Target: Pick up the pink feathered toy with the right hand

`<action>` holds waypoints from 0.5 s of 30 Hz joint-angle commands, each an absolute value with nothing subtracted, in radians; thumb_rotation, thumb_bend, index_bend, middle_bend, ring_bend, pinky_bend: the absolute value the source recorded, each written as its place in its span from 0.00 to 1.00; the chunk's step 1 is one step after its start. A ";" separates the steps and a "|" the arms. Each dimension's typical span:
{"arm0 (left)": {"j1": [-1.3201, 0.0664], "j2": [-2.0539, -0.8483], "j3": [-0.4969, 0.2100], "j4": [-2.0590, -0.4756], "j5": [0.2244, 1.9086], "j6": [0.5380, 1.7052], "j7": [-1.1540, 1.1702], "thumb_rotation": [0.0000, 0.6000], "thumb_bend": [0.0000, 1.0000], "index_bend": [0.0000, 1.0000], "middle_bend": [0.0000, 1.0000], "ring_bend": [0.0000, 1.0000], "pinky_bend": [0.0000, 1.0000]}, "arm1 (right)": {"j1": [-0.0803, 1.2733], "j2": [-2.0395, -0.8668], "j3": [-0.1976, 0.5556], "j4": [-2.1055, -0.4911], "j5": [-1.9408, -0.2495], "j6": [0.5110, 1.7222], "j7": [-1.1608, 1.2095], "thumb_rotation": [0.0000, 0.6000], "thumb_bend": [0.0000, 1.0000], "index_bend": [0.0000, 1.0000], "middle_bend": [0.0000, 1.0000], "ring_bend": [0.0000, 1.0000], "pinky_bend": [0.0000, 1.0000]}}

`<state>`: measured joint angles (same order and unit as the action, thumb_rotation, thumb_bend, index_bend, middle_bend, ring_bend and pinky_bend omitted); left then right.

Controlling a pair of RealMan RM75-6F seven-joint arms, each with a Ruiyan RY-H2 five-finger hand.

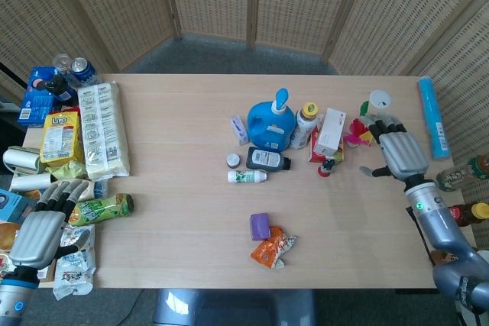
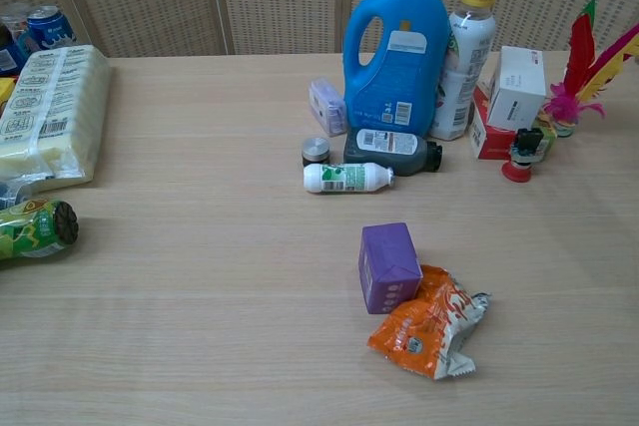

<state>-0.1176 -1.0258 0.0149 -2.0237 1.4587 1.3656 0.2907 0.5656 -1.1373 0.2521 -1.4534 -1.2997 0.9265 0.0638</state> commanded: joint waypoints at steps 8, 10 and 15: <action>-0.120 -1.029 0.015 -2.043 1.443 1.369 0.320 1.00 0.38 0.00 0.00 0.00 0.00 | 0.702 -1.250 0.228 -1.200 -1.376 0.779 0.207 0.91 0.16 0.00 0.00 0.00 0.00; -0.118 -1.027 0.016 -2.047 1.442 1.373 0.322 1.00 0.38 0.00 0.00 0.00 0.00 | 0.725 -1.276 0.217 -1.144 -1.393 0.759 0.230 0.89 0.16 0.00 0.00 0.00 0.00; -0.116 -1.023 0.018 -2.055 1.439 1.376 0.329 1.00 0.38 0.00 0.00 0.00 0.00 | 0.774 -1.340 0.194 -1.010 -1.422 0.713 0.289 0.89 0.16 0.00 0.00 0.00 0.00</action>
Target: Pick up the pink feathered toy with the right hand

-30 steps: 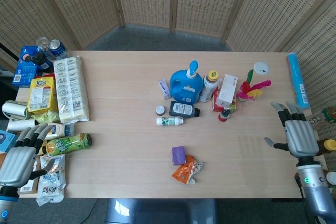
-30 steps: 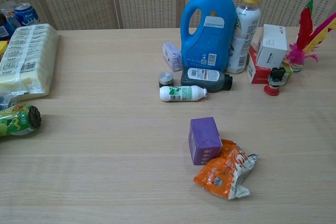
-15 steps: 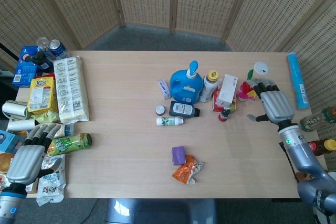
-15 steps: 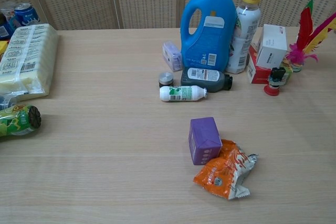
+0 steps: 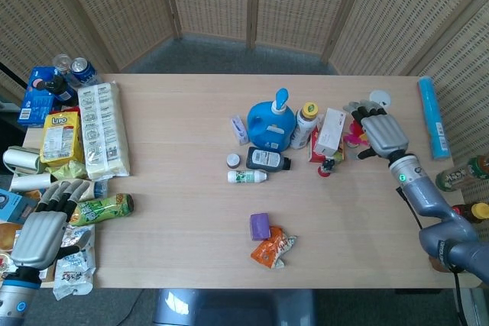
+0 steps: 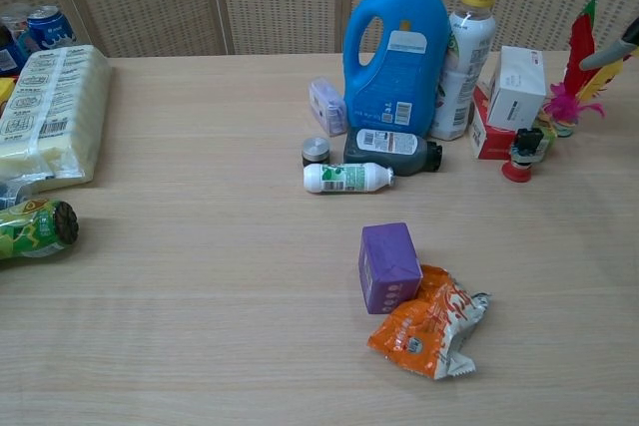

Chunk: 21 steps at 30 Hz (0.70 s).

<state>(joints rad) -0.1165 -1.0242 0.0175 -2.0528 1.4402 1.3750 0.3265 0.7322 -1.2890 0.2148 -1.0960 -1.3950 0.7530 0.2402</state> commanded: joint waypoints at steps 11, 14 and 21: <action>-0.110 -0.998 0.025 -2.083 1.445 1.389 0.338 1.00 0.38 0.00 0.00 0.00 0.00 | 0.864 -1.489 0.117 -0.708 -1.486 0.614 0.404 0.88 0.17 0.00 0.04 0.00 0.00; -0.106 -0.991 0.028 -2.089 1.452 1.394 0.335 1.00 0.37 0.00 0.00 0.00 0.00 | 0.871 -1.525 0.101 -0.649 -1.497 0.615 0.424 0.95 0.17 0.02 0.18 0.00 0.10; -0.103 -0.978 0.033 -2.098 1.465 1.397 0.321 1.00 0.37 0.00 0.00 0.00 0.00 | 0.861 -1.588 0.065 -0.534 -1.522 0.659 0.433 1.00 0.17 0.47 0.76 0.40 0.57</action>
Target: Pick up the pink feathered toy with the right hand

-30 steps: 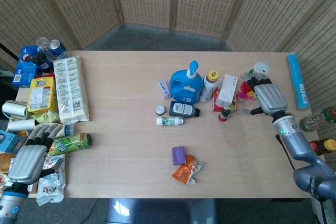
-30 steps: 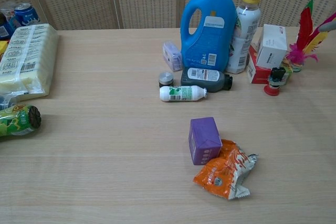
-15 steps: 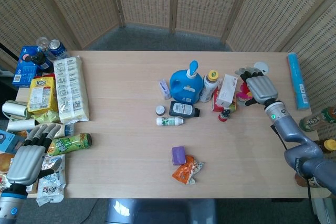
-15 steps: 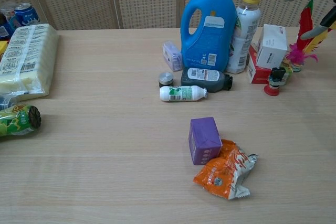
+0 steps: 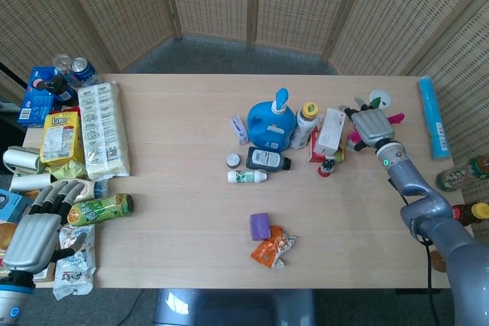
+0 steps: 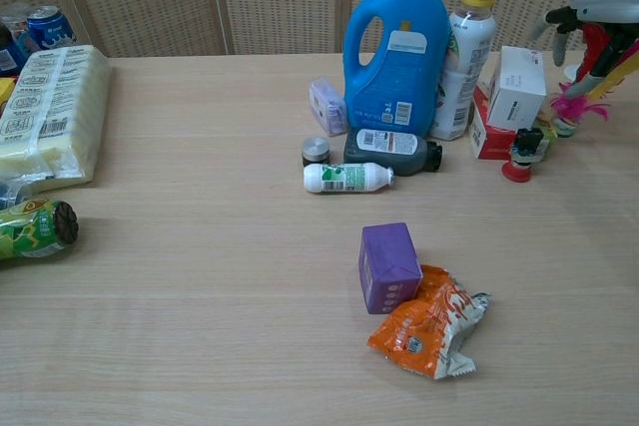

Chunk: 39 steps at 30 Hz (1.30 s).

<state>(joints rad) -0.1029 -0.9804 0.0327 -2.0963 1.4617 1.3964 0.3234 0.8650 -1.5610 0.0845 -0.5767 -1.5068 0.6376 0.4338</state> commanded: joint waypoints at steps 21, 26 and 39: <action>-0.110 -0.978 0.036 -2.095 1.490 1.385 0.295 1.00 0.37 0.00 0.00 0.00 0.00 | 0.796 -1.599 0.025 -0.459 -1.520 0.723 0.434 1.00 0.17 0.72 1.00 0.85 0.84; -0.108 -0.980 0.036 -2.084 1.495 1.389 0.279 1.00 0.38 0.00 0.00 0.00 0.00 | 0.764 -1.549 0.044 -0.533 -1.494 0.769 0.380 1.00 0.17 0.72 1.00 0.85 0.84; -0.117 -1.000 0.035 -2.045 1.508 1.375 0.233 1.00 0.37 0.00 0.00 0.00 0.00 | 0.711 -1.283 0.133 -0.945 -1.416 0.925 0.142 1.00 0.17 0.70 1.00 0.83 0.84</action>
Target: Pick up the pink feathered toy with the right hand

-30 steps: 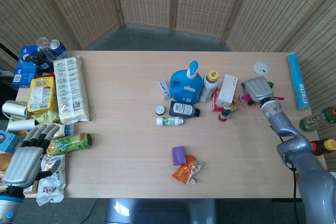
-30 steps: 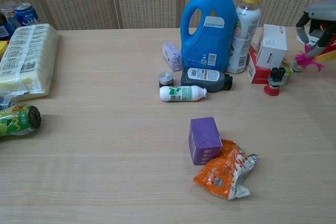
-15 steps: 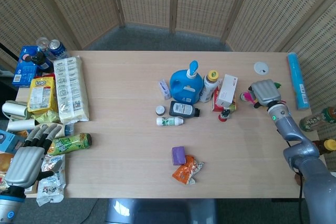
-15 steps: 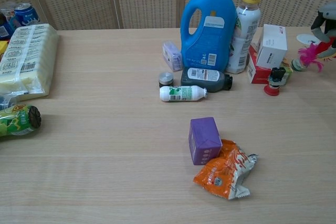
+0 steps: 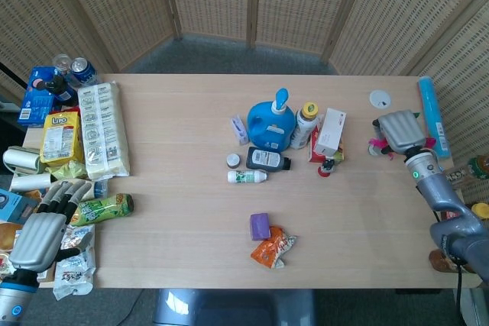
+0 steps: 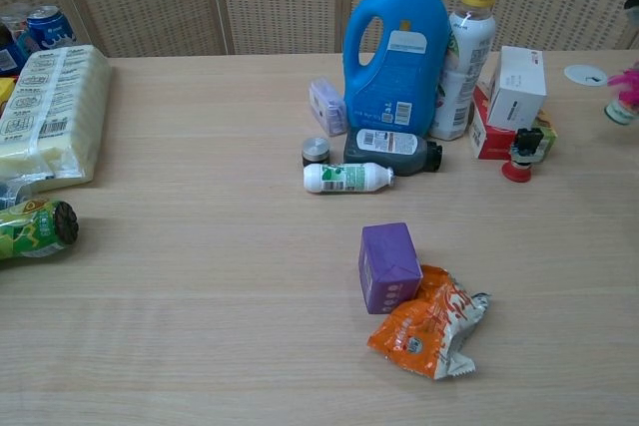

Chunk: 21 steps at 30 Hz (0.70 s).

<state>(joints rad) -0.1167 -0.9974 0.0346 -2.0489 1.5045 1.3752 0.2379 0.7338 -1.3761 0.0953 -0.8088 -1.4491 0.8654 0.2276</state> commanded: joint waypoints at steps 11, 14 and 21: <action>-0.104 -0.999 0.052 -2.024 1.541 1.390 0.194 1.00 0.37 0.00 0.00 0.00 0.00 | 0.671 -1.042 0.216 -1.381 -1.344 1.028 -0.060 1.00 0.17 0.70 1.00 0.83 0.81; -0.096 -1.001 0.061 -2.017 1.556 1.397 0.180 1.00 0.37 0.00 0.00 0.00 0.00 | 0.664 -0.986 0.236 -1.483 -1.331 1.050 -0.102 1.00 0.16 0.70 1.00 0.83 0.81; -0.074 -0.997 0.080 -2.001 1.589 1.423 0.152 1.00 0.37 0.00 0.00 0.00 0.00 | 0.649 -0.875 0.267 -1.676 -1.315 1.090 -0.191 1.00 0.16 0.70 1.00 0.83 0.81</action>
<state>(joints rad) -0.0773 -0.9983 0.0774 -2.0038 1.5850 1.4193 0.1556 0.6597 -0.9195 0.2478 -1.6209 -1.3274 1.0658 -0.1507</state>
